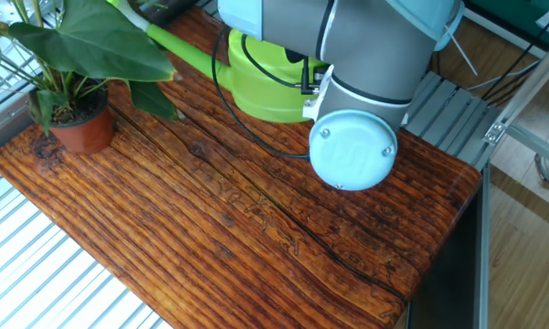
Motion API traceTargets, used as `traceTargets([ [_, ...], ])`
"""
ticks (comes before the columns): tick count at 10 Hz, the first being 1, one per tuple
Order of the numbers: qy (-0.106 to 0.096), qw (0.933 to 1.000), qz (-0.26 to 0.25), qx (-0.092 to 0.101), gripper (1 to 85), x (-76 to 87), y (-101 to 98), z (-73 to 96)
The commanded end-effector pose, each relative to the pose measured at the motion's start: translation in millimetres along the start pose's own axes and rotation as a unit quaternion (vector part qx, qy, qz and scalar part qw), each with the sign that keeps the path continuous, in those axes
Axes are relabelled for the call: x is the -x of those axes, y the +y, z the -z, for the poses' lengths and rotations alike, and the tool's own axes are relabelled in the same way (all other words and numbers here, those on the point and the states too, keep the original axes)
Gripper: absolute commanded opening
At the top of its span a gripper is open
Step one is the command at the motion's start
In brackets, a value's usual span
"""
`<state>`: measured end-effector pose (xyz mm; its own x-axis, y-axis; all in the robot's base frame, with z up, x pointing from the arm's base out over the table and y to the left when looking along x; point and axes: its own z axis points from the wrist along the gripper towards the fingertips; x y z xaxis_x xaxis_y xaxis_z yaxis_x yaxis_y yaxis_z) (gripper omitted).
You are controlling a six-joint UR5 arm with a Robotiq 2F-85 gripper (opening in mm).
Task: Water the plant
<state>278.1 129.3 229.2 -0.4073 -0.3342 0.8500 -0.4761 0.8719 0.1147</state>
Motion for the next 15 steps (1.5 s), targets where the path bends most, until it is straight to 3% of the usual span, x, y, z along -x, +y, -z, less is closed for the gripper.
traceTargets([
  [1,0.021,0.9997,0.0,0.007,1.3,-15.1,4.8,2.7],
  [3,0.022,0.9997,-0.003,0.012,1.3,-15.7,7.4,2.8],
  [5,0.003,0.9996,0.009,0.028,1.3,-5.7,15.5,2.9],
  [6,-0.017,0.9992,0.015,0.033,1.3,4.6,18.2,3.2],
  [8,-0.026,0.9986,0.015,0.042,1.3,9.3,23.1,3.7],
  [10,-0.032,0.9987,0.0,0.038,1.3,12.8,21.0,3.8],
  [15,-0.052,0.9973,-0.001,0.051,1.3,22.9,27.7,5.2],
])
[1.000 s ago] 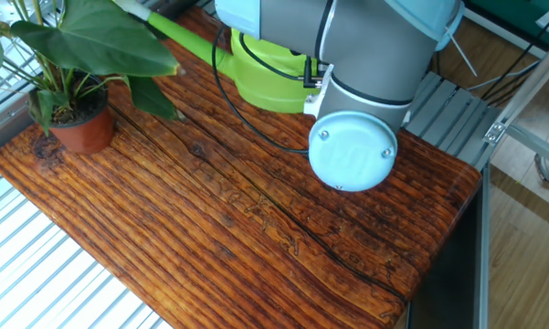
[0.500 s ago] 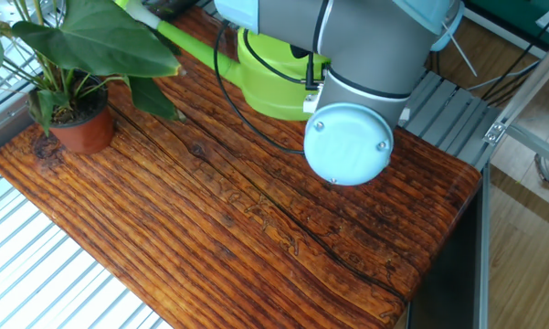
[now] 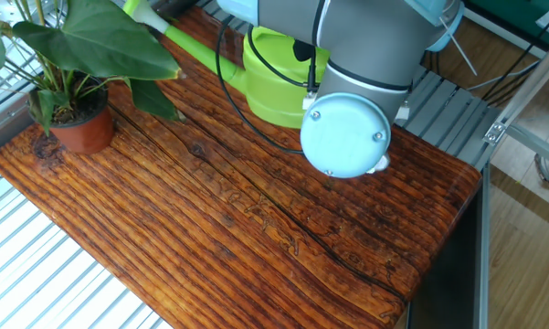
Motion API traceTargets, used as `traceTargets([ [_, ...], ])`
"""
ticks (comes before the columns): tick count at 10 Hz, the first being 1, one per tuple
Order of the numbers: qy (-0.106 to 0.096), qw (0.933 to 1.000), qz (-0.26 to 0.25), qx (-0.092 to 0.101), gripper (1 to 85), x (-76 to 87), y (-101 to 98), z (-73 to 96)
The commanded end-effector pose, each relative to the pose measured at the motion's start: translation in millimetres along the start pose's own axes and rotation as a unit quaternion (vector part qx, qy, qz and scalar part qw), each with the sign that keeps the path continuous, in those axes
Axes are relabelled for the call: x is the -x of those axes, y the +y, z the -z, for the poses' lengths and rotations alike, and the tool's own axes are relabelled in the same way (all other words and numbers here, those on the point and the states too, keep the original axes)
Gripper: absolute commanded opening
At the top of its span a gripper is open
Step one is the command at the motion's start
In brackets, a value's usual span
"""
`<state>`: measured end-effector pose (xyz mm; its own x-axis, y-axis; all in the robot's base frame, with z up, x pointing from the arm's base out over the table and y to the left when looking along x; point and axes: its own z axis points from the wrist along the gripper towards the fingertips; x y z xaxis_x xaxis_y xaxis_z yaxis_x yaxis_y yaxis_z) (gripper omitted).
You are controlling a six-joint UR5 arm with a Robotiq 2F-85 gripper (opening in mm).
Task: Water the plant
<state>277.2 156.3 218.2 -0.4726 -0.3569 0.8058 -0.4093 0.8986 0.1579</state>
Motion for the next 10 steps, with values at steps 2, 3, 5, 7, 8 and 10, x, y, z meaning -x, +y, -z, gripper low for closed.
traceTargets([
  [2,-0.012,0.9997,-0.008,0.021,1.3,5.5,10.8,1.3],
  [3,-0.013,0.9995,-0.014,0.025,1.3,6.2,13.1,1.4],
  [5,-0.022,0.9986,-0.024,0.041,1.3,11.2,21.1,2.1],
  [7,-0.023,0.9969,-0.039,0.065,1.3,17.2,37.2,-0.5],
  [8,-0.024,0.9955,-0.046,0.08,1.3,19.2,45.2,0.1],
  [10,-0.028,0.9944,-0.053,0.087,1.3,22.7,48.7,0.3],
])
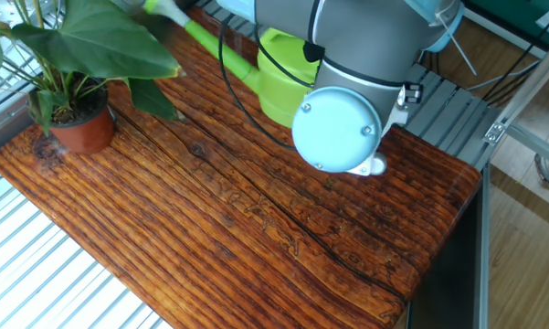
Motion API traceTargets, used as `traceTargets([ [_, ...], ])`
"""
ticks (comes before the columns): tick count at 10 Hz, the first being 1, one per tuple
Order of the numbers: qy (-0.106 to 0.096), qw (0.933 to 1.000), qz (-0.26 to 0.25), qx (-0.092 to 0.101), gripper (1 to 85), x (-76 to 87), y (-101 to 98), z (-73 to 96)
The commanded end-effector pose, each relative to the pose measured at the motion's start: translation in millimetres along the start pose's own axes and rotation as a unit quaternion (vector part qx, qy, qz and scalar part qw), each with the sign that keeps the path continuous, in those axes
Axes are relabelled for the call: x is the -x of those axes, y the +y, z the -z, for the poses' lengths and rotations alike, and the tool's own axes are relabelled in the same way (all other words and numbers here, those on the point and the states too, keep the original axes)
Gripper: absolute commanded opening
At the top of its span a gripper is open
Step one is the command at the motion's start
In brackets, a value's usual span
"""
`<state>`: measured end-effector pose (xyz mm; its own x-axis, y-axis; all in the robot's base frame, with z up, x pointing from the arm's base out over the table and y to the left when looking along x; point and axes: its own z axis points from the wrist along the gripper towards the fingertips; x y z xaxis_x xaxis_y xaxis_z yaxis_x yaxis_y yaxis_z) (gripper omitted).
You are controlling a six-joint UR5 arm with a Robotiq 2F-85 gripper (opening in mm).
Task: Water the plant
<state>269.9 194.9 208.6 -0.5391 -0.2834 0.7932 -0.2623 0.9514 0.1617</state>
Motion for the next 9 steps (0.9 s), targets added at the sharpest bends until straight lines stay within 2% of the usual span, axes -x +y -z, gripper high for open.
traceTargets([
  [1,-0.008,0.9997,-0.021,0.004,1.3,9.0,1.3,-3.0],
  [3,-0.019,0.9997,-0.015,-0.008,1.3,22.5,-12.1,-11.2],
  [5,-0.009,0.9994,0.002,-0.033,1.3,24.8,-35.9,-14.1],
  [7,0.005,0.9988,0.005,-0.048,1.3,20.5,-46.9,-15.6],
  [9,0.002,0.9988,0.014,-0.048,1.3,22.4,-48.9,-18.5],
])
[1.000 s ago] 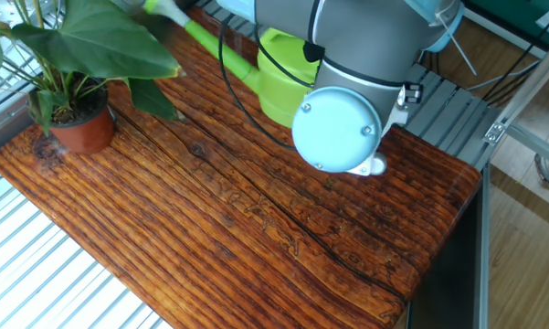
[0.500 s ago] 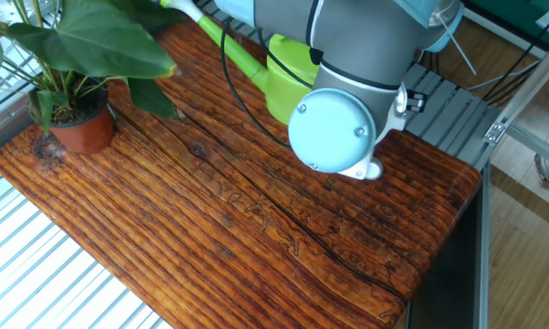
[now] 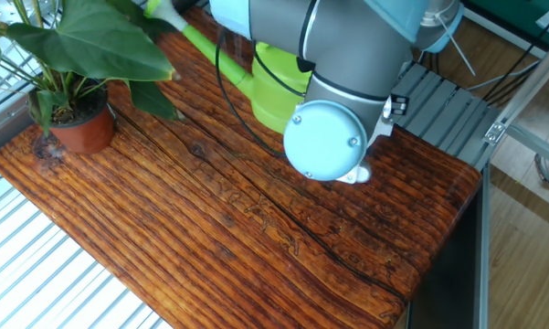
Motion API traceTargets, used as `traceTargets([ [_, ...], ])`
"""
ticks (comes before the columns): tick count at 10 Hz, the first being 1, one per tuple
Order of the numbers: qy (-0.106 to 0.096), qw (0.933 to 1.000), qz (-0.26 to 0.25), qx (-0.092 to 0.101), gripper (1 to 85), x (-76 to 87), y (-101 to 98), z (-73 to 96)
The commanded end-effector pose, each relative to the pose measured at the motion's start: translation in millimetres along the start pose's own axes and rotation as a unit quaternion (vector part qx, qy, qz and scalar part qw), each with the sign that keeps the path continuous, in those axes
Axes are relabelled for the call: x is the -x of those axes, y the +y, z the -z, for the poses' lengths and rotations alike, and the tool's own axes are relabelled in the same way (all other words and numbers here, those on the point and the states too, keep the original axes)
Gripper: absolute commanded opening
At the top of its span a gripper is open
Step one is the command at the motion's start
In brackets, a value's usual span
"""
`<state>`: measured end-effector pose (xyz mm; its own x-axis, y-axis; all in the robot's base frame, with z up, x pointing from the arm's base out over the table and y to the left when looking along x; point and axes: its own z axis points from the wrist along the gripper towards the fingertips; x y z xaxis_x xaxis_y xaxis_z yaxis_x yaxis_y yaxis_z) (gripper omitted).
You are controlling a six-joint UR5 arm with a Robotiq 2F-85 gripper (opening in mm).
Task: Water the plant
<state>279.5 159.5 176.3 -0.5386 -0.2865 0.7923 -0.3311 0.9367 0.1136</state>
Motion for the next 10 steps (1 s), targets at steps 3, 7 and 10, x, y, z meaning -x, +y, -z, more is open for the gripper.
traceTargets([
  [3,-0.027,0.9993,0.024,0.002,1.3,17.5,-6.7,-8.2],
  [7,-0.026,0.9994,0.021,-0.008,1.3,17.4,-11.7,-8.8],
  [10,-0.022,0.9996,0.019,-0.007,1.3,15.1,-10.9,-9.0],
])
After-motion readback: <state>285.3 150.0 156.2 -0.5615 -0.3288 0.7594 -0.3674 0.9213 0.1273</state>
